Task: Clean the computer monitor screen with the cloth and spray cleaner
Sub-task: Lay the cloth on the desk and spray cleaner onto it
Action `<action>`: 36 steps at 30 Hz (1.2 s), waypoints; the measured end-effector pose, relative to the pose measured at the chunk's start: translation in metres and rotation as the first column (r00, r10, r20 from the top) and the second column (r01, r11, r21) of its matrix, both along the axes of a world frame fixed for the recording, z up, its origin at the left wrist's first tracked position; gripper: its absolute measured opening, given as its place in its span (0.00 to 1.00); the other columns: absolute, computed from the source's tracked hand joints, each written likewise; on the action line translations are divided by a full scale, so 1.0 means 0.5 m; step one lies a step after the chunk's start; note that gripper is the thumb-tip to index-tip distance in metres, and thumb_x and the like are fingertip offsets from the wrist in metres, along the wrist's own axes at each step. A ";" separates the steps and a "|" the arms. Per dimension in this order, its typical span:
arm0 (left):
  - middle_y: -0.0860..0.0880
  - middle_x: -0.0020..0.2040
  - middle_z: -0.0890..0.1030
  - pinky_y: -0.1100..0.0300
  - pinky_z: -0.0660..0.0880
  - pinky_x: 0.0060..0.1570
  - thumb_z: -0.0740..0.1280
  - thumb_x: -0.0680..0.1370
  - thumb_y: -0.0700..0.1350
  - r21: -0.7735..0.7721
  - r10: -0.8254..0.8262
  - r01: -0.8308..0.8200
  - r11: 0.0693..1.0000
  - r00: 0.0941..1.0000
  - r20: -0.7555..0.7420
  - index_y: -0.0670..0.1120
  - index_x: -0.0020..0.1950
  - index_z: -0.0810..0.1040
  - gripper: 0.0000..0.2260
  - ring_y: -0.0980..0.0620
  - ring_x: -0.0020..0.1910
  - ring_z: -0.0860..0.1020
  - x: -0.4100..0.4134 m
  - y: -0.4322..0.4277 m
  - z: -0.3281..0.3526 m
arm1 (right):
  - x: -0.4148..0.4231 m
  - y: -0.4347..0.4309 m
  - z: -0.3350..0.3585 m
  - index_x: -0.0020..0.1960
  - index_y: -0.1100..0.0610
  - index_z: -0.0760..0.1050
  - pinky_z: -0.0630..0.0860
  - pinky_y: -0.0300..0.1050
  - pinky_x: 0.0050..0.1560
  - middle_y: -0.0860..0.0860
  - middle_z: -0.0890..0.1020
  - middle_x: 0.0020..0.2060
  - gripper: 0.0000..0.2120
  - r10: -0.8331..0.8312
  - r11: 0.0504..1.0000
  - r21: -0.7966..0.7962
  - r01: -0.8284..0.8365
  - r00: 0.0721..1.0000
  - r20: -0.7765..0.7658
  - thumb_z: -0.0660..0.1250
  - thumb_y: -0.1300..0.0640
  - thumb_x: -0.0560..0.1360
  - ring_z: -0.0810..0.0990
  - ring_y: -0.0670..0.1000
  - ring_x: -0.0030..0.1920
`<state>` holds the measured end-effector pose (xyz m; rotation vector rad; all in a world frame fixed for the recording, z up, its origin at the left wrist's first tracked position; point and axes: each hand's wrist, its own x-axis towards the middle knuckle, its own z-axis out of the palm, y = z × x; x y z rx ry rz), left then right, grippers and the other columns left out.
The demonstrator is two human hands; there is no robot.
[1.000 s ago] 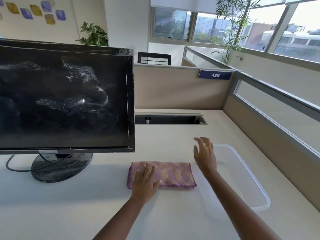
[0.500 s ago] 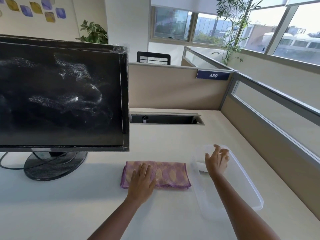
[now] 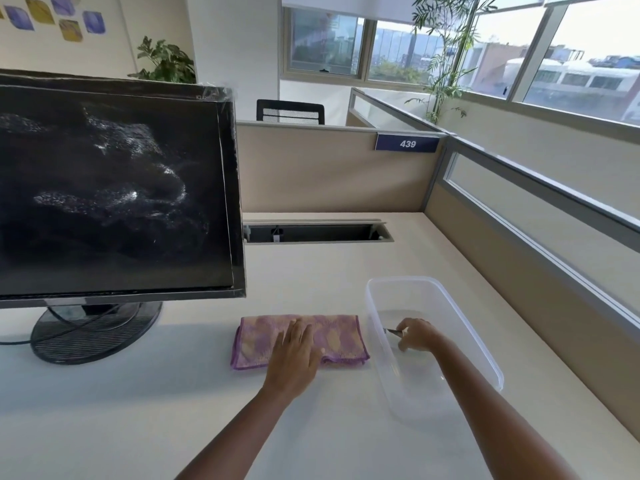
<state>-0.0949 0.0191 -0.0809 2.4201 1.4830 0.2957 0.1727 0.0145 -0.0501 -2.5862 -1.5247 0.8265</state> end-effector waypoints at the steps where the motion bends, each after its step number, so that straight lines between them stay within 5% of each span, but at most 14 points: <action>1: 0.45 0.77 0.52 0.52 0.50 0.74 0.49 0.81 0.51 -0.006 -0.006 0.006 1.000 1.000 0.008 0.44 0.74 0.54 0.23 0.48 0.76 0.50 0.002 -0.002 0.005 | 0.002 -0.006 0.001 0.62 0.54 0.72 0.71 0.43 0.56 0.55 0.75 0.61 0.23 0.016 1.000 -0.006 -0.016 0.999 0.031 0.70 0.60 0.67 0.73 0.55 0.61; 8: 0.44 0.77 0.52 0.52 0.50 0.75 0.50 0.81 0.52 0.000 -0.034 0.035 0.999 0.997 0.075 0.44 0.74 0.55 0.23 0.48 0.77 0.47 0.015 -0.008 0.049 | 0.007 -0.047 0.029 0.58 0.56 0.76 0.70 0.41 0.50 0.56 0.77 0.55 0.22 0.016 0.992 0.128 -0.014 1.000 -0.014 0.75 0.57 0.66 0.76 0.56 0.56; 14: 0.45 0.77 0.51 0.55 0.45 0.75 0.51 0.81 0.49 0.025 -0.082 0.079 0.997 0.982 0.173 0.45 0.74 0.55 0.22 0.48 0.77 0.45 0.039 -0.007 0.101 | -0.011 -0.062 0.116 0.48 0.63 0.79 0.67 0.37 0.28 0.54 0.75 0.35 0.13 -0.023 0.903 0.424 0.073 0.992 -0.122 0.75 0.61 0.65 0.72 0.47 0.28; 19: 0.48 0.77 0.55 0.56 0.48 0.74 0.54 0.81 0.47 0.018 -0.107 0.106 0.994 0.941 0.322 0.46 0.74 0.57 0.21 0.50 0.77 0.47 0.059 -0.014 0.126 | -0.041 -0.065 0.182 0.45 0.59 0.79 0.69 0.39 0.30 0.53 0.77 0.33 0.11 0.021 0.797 0.601 0.054 0.993 -0.118 0.76 0.61 0.64 0.73 0.48 0.28; 26: 0.51 0.74 0.61 0.56 0.58 0.73 0.60 0.79 0.49 0.014 -0.182 0.207 0.978 0.825 0.535 0.49 0.73 0.59 0.23 0.54 0.74 0.59 0.061 -0.002 0.164 | -0.108 -0.073 0.275 0.40 0.47 0.73 0.68 0.25 0.28 0.42 0.77 0.35 0.12 0.218 0.620 0.783 -0.053 0.970 -0.106 0.75 0.58 0.66 0.75 0.37 0.27; 30: 0.53 0.69 0.69 0.53 0.70 0.65 0.61 0.78 0.52 -0.162 -0.120 0.320 0.933 0.705 0.699 0.51 0.71 0.61 0.22 0.54 0.67 0.68 0.050 0.001 0.178 | -0.161 -0.066 0.295 0.40 0.46 0.73 0.72 0.32 0.30 0.47 0.78 0.33 0.10 0.331 0.594 0.804 0.023 0.904 -0.270 0.73 0.56 0.69 0.74 0.40 0.27; 36: 0.55 0.43 0.75 0.69 0.72 0.35 0.61 0.79 0.49 -0.244 0.025 0.294 0.924 0.592 0.806 0.51 0.56 0.68 0.07 0.58 0.38 0.75 0.019 0.009 0.178 | -0.239 -0.031 0.284 0.48 0.51 0.72 0.74 0.38 0.34 0.49 0.78 0.33 0.07 0.366 0.576 0.809 0.116 0.849 -0.381 0.69 0.55 0.73 0.77 0.47 0.32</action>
